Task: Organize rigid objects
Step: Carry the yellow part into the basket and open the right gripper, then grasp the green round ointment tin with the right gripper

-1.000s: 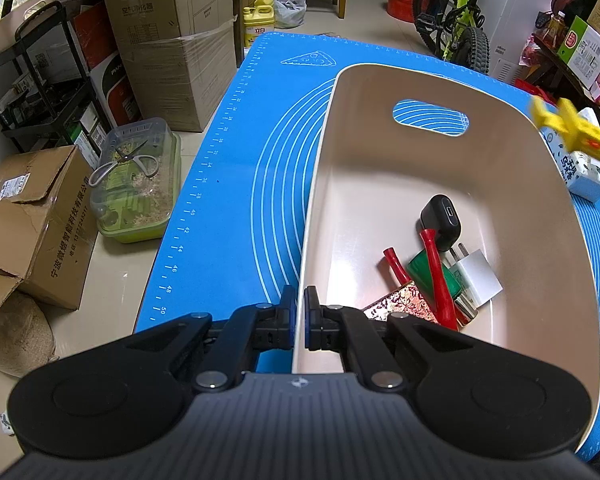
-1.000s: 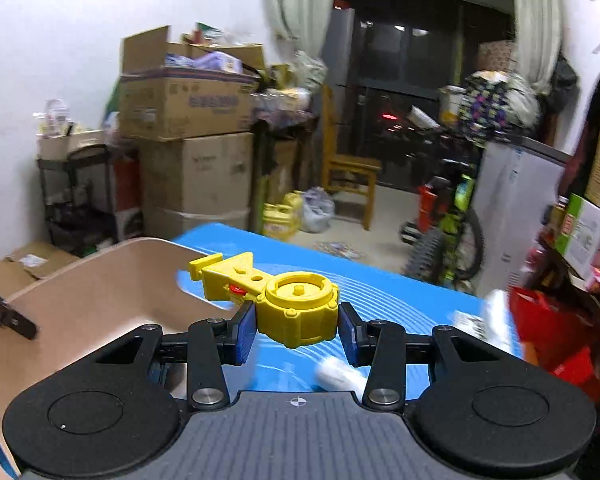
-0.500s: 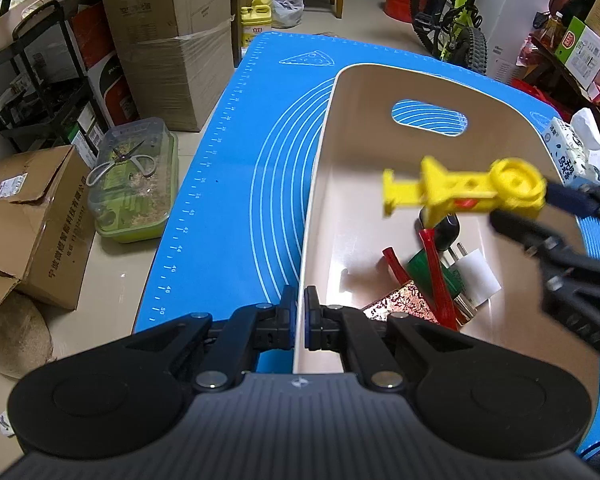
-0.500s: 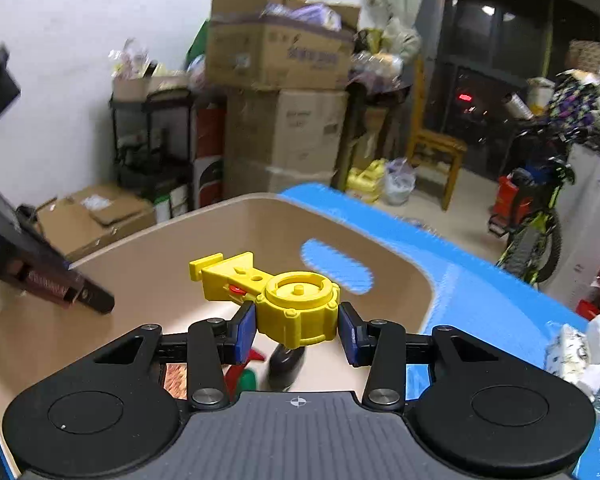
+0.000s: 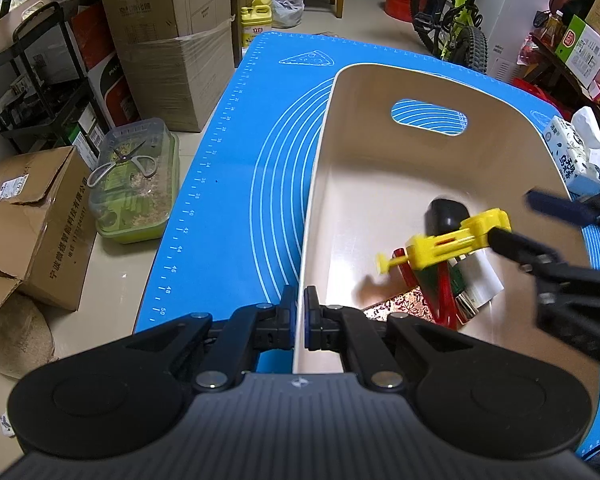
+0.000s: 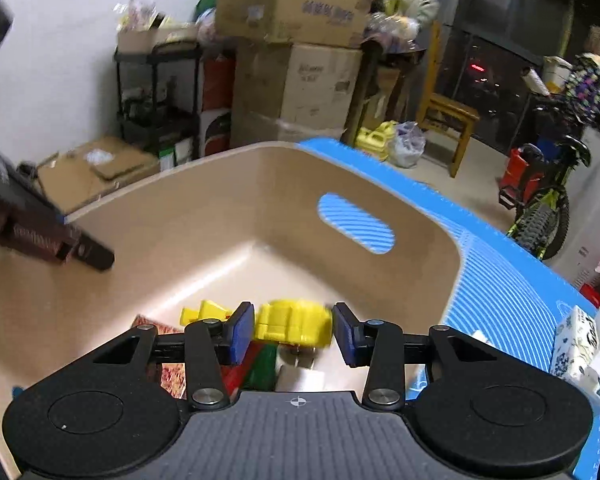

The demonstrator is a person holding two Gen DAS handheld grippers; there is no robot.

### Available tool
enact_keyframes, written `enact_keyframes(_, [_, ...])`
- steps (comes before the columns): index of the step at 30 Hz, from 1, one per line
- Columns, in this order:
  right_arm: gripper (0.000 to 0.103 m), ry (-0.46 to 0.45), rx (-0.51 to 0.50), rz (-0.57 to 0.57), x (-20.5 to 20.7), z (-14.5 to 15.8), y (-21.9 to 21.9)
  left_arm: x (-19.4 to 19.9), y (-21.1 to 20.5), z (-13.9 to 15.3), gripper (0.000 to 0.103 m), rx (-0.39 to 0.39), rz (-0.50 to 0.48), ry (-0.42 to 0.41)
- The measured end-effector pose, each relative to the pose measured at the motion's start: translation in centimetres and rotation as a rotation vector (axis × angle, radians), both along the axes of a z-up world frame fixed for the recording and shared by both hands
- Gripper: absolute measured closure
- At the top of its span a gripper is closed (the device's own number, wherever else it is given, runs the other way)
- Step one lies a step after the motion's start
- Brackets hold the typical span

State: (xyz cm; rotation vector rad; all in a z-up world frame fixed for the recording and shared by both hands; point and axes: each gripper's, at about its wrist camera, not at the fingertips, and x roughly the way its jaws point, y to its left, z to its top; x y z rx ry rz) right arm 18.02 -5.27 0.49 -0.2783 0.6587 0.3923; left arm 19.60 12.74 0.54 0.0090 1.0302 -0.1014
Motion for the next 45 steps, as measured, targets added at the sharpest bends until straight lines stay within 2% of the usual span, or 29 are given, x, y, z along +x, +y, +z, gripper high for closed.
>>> enact_keyframes(2, [0.031,-0.016,0.046,-0.028,-0.3,1.0,-1.2,0.0,0.0,0.0,0.097,0.001,0.0,0.0])
enact_keyframes(5, [0.028,-0.039,0.078,-0.087,-0.6,2.2,-3.1,0.0,0.0,0.0,0.097,0.0,0.0,0.0])
enact_keyframes(11, [0.015,-0.088,0.107,-0.208,-1.1,3.0,-7.8,0.0,0.0,0.0,0.097,0.001,0.001,0.0])
enact_keyframes(17, [0.014,-0.086,0.113,-0.302,-1.2,1.8,-12.0,0.0,0.0,0.0,0.097,0.001,0.001,0.0])
enact_keyframes(22, [0.014,-0.047,0.098,-0.33,-1.1,-0.3,-14.5,0.0,0.1,0.0,0.097,0.005,0.003,0.0])
enact_keyframes(28, [0.014,0.026,0.07,-0.307,-0.3,-3.2,-14.8,0.0,0.2,0.0,0.097,0.008,0.003,0.0])
enact_keyframes(35, [0.014,0.091,0.054,-0.265,0.3,-6.2,-13.3,0.0,0.0,0.2,0.097,0.012,0.005,0.0])
enact_keyframes(45, [0.015,0.107,0.035,-0.236,1.2,-8.6,-11.3,0.1,0.0,0.2,0.097,0.013,0.003,0.0])
